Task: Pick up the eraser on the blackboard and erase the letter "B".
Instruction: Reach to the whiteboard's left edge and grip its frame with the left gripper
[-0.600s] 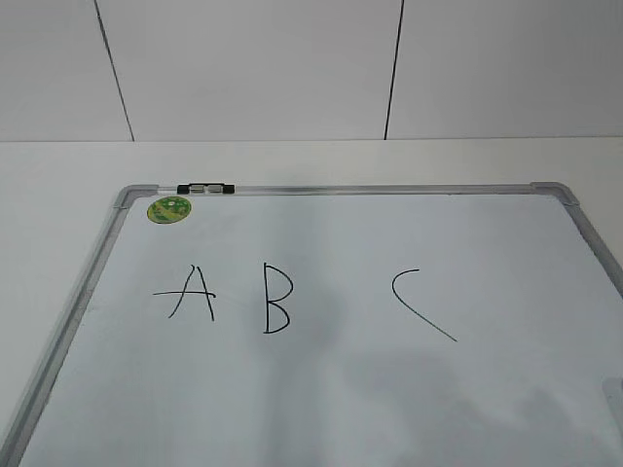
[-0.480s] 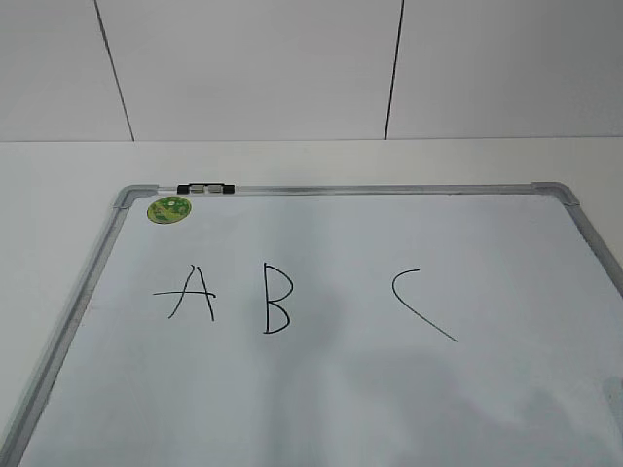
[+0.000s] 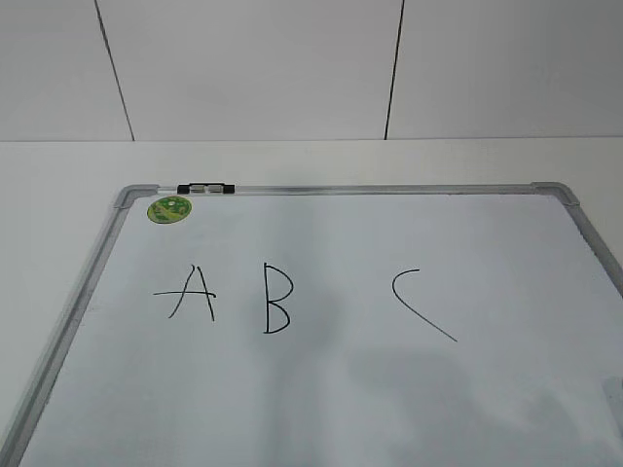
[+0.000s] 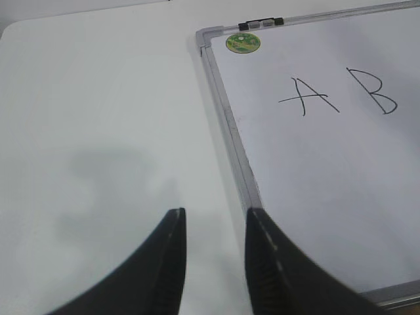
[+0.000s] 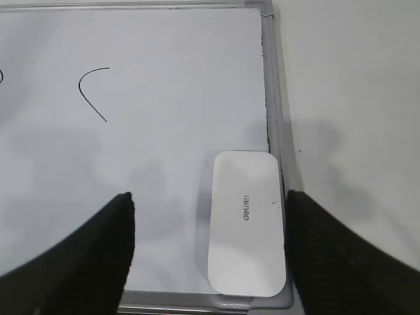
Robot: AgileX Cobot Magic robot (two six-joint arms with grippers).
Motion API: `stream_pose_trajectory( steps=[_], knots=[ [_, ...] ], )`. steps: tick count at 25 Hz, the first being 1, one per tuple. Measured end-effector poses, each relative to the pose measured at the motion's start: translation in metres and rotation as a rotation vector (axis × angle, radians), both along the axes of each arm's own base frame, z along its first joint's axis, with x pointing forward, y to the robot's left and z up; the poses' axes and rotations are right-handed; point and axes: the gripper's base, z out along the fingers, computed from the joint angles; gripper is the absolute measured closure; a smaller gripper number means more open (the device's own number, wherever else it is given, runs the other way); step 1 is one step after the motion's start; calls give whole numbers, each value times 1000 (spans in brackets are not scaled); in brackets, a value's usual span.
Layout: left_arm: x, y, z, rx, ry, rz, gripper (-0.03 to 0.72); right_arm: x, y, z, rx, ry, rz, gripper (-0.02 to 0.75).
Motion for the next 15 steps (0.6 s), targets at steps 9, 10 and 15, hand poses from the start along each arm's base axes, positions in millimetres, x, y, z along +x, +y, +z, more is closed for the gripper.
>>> stream_pose_trajectory(
  steps=[9,10,15],
  knots=[
    [0,0,0,0,0,0,453,6,0,11,68,67,-47,188],
    [0,0,0,0,0,0,453,8,0,14,66,86,-48,188],
    [0,0,0,0,0,0,453,16,-1,25,73,194,-62,189]
  ],
)
